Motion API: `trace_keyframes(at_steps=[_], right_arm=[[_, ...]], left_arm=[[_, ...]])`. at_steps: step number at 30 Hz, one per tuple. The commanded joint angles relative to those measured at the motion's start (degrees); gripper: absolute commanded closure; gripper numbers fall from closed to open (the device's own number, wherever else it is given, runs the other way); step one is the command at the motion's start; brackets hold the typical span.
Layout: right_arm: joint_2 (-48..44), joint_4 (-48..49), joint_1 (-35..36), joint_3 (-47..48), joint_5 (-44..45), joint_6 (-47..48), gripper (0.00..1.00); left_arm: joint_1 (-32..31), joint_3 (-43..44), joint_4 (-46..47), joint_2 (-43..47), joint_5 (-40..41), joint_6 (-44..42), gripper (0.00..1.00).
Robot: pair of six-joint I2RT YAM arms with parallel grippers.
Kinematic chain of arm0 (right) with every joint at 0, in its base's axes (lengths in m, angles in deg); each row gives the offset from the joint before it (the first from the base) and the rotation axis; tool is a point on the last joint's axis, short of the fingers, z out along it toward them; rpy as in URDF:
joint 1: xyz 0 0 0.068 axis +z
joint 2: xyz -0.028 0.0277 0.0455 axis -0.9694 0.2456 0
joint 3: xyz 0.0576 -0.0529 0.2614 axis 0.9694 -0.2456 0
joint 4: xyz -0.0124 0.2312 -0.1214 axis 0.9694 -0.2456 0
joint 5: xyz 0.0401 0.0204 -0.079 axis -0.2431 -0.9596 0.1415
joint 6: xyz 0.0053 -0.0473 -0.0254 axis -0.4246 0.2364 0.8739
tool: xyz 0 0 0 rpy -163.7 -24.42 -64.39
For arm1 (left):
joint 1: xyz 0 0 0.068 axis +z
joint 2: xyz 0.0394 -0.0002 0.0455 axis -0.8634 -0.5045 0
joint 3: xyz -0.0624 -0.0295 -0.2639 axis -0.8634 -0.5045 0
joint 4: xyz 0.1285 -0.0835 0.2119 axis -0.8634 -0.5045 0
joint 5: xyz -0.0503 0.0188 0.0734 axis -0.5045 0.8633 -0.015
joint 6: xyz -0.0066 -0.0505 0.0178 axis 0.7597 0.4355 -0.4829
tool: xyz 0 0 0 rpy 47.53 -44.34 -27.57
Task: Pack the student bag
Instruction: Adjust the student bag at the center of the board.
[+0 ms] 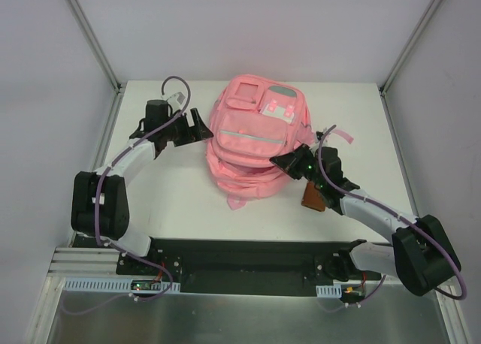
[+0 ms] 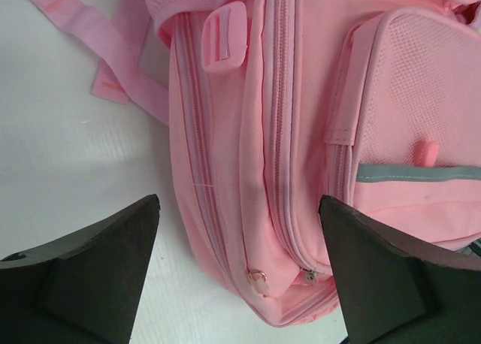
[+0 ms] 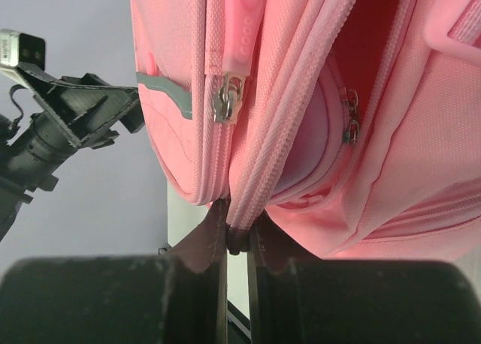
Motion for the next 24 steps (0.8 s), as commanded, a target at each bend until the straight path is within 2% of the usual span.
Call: trace_keyframes(at_steps=[1, 10, 15, 16, 18, 22, 23, 24], right_arm=[[-2.0, 0.88, -0.48, 3.04, 1.29, 1.57, 0.99], [-1.82, 0.88, -0.48, 4.1, -0.02, 1.83, 0.99], [-1.65, 0.88, -0.39, 4.1, -0.81, 1.75, 0.99], [-1.65, 0.88, -0.48, 4.01, -0.99, 1.57, 0.99], [-1.39, 0.97, -0.39, 4.1, -1.43, 1.66, 0.99], [-0.86, 0.88, -0.39, 4.36, -1.87, 1.66, 0.99], [-0.68, 0.97, -0.48, 4.28, -1.96, 1.66, 0.99], [-0.77, 0.88, -0.39, 4.27, -1.96, 1.48, 0.99]], left_arm=[[-0.19, -0.73, 6.15, -2.45, -6.76, 0.8, 0.14], [-0.98, 2.16, 8.45, -8.85, -10.97, 2.55, 0.14], [-2.38, 1.47, 11.52, -11.94, -11.6, 3.87, 0.21], [-2.56, 1.29, 12.31, -12.11, -12.04, 4.4, 0.27], [-2.82, 0.68, 14.24, -12.29, -12.92, 5.36, 0.34], [-2.91, 0.5, 15.04, -12.29, -13.09, 6.16, 0.68], [-2.91, 0.5, 15.39, -12.38, -13.36, 6.42, 0.81], [-3.09, 0.58, 15.65, -12.55, -13.88, 6.77, 0.89]])
